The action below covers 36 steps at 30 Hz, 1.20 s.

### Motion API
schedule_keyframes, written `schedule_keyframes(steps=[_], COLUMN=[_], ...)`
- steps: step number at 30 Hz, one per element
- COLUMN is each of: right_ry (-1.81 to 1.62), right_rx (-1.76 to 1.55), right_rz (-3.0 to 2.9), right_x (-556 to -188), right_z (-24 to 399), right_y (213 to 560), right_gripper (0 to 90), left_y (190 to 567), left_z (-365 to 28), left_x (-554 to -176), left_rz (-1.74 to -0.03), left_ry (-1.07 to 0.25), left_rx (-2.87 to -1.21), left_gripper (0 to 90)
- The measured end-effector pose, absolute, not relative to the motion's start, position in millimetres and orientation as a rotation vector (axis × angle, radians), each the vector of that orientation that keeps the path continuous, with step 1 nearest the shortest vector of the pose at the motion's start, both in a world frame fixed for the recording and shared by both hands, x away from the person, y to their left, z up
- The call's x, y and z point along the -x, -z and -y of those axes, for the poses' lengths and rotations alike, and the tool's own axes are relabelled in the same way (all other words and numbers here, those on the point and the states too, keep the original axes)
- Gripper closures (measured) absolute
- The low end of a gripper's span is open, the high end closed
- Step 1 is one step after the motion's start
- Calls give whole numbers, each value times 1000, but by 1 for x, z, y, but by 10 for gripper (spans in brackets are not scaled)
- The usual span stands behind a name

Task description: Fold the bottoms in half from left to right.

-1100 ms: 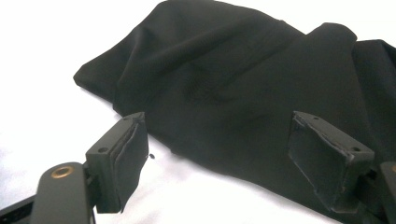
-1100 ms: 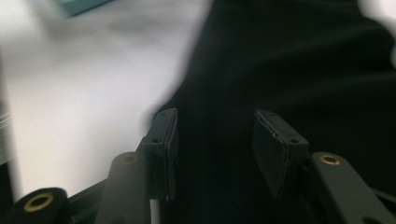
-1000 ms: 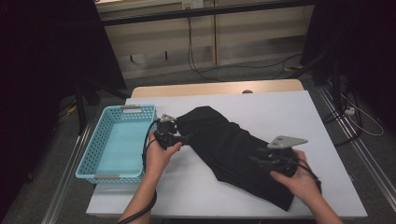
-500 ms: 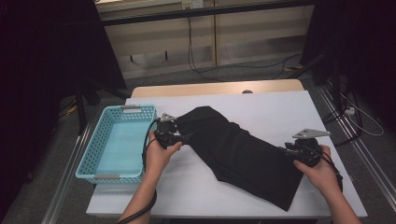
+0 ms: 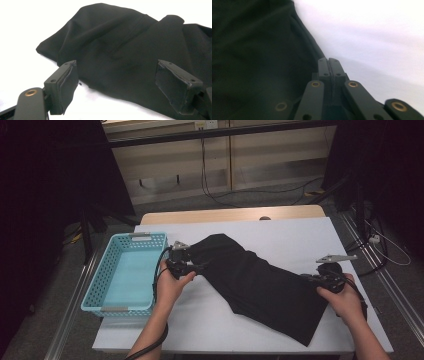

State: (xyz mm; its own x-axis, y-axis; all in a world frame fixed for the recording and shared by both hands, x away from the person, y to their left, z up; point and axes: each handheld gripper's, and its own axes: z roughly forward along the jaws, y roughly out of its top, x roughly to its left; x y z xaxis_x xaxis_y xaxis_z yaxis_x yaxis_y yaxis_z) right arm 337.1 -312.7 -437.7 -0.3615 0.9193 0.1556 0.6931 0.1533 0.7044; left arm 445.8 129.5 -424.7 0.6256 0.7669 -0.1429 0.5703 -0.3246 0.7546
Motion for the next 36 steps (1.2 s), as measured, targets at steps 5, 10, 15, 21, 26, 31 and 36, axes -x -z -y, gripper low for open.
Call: schedule_keyframes(steps=[5,10,15,21,26,31,36], right_ry=[-1023,-974,-935,-941,-885,-914,-934], right_rx=[-1566,-1545,-1549,-1607,-1603,-1641,-1689], right_rz=[-2052,-2011,-1998,-2005,-2058,-2042,-1974], right_x=[-335,-337,-328,-312,-309,-310,-306], right_z=[325,333,337,356,353,356,372], right_y=[433,442,439,445,452,451,445], right_gripper=[892,785,754,737,761,900,900], left_y=[423,423,423,422,422,422,421], left_z=[-130,-127,-127,-130,-128,-128,-128], left_x=[-446,-445,-445,-445,-444,-445,-445], left_rz=[-1045,-1036,-1032,-1033,-1031,-1028,-1024], left_ry=[-310,-305,-303,-303,-300,-299,-307], left_rx=[-2026,-2027,-2029,-2025,-2029,-2028,-2028], left_gripper=[194,194,194,193,193,193,193])
